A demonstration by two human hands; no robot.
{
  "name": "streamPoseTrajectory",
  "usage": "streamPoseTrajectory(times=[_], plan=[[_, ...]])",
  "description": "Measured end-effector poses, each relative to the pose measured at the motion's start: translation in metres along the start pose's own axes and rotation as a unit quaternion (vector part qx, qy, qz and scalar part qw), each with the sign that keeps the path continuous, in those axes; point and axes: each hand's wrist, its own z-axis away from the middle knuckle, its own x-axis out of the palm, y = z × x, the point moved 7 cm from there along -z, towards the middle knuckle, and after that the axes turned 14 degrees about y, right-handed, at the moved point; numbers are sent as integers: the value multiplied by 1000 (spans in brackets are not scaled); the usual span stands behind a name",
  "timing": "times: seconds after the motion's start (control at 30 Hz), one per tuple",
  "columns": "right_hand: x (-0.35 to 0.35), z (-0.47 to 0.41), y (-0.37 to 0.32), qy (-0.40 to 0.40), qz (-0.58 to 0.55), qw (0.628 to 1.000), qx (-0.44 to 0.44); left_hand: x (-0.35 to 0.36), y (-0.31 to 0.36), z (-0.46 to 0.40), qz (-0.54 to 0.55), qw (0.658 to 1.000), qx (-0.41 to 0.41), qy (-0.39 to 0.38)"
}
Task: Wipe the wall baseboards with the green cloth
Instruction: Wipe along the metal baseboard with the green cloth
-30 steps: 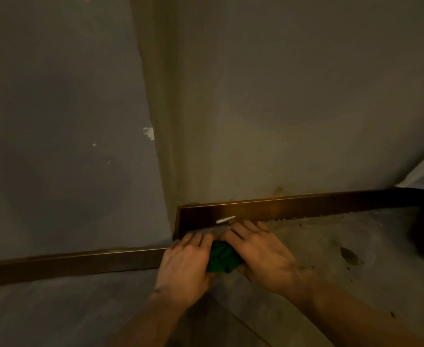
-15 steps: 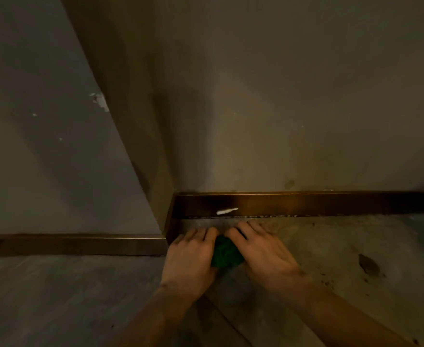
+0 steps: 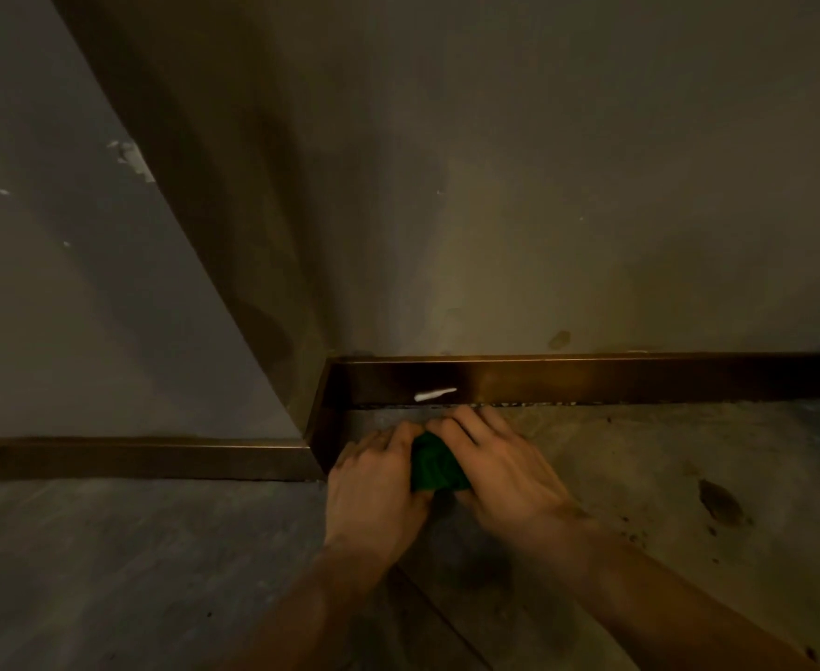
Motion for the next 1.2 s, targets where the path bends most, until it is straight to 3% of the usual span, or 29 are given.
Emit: streamPoseTrajectory(times=[0.2, 0.37, 0.57, 0.73, 0.87, 1.2], plan=[[-1, 6, 15, 16, -16, 999, 49, 13, -5, 4, 54, 998, 22, 12], [-10, 15, 45, 53, -43, 988, 139, 40, -14, 13, -15, 998, 53, -13], [-7, 16, 69, 81, -91, 973, 196, 70, -24, 17, -44, 998, 29, -42], [-4, 6, 61, 96, -15, 989, 114, 84, -43, 29, -50, 997, -16, -56], [10, -9, 36, 61, 73, 995, -12, 87, -43, 32, -44, 998, -12, -52], [76, -52, -10, 26, 260, 946, -190, 90, -42, 32, -50, 997, 3, -55]])
